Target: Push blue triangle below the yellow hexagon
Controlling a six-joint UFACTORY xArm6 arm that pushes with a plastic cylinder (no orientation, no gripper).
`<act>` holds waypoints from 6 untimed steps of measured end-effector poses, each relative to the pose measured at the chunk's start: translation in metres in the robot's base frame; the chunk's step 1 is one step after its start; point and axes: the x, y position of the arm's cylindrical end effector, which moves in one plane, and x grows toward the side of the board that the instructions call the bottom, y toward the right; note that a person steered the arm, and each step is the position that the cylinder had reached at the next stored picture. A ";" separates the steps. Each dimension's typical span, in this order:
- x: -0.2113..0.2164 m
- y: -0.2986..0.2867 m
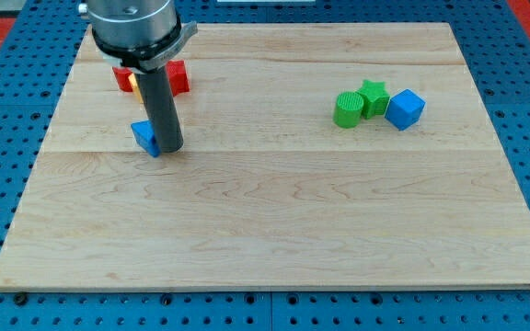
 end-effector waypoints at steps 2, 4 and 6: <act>-0.043 -0.056; -0.002 -0.086; -0.040 -0.104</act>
